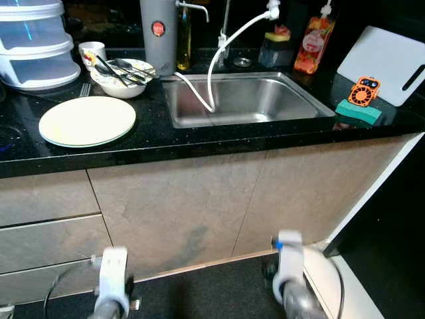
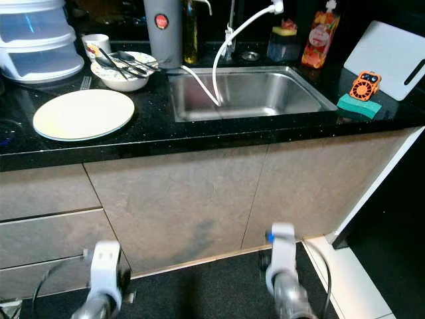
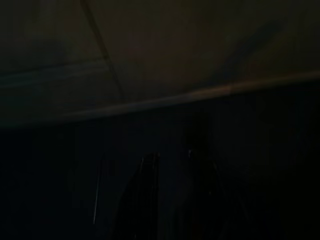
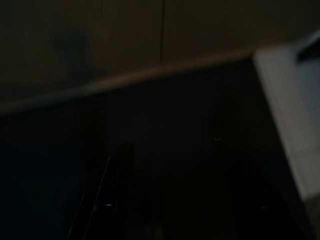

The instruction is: Kitchen organization

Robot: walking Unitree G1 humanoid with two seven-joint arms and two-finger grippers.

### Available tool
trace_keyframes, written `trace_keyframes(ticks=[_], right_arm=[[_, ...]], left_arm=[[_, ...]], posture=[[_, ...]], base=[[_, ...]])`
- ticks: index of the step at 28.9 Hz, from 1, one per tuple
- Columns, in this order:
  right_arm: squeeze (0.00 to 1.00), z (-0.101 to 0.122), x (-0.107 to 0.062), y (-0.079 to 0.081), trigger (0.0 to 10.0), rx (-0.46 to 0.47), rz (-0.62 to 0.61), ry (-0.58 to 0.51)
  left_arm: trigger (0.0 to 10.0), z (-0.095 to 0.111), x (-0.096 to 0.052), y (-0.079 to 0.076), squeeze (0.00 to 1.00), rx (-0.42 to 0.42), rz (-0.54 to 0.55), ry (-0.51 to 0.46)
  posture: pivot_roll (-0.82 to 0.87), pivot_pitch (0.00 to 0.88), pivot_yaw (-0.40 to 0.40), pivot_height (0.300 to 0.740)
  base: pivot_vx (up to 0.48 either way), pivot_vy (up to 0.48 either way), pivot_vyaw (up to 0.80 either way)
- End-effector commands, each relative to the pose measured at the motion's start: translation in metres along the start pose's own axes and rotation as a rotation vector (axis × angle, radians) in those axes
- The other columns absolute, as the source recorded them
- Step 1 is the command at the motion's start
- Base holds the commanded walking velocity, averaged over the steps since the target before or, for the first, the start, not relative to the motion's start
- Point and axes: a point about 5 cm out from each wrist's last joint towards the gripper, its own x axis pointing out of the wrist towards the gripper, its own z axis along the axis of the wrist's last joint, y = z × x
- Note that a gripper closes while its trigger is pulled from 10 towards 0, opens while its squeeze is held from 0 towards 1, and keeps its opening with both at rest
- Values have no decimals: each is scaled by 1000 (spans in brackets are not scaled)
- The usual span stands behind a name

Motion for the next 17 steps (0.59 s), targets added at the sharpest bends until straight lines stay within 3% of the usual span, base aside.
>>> trace_keyframes(ticks=[1,5,17], right_arm=[[0,-15,-4,2,10000,-22,16,63],[0,-24,-8,-2,10000,-27,6,86],[0,-21,-6,-1,10000,-13,20,91]], left_arm=[[10000,-9,-3,-4,0,10,-15,33],[10000,-9,-3,-2,0,8,-10,24],[10000,2,1,-8,0,-11,-32,-6]], posture=[[-34,113,-36,740],[-29,117,-35,740],[-29,121,-34,740]], base=[[0,0,0],[0,0,0],[0,0,0]])
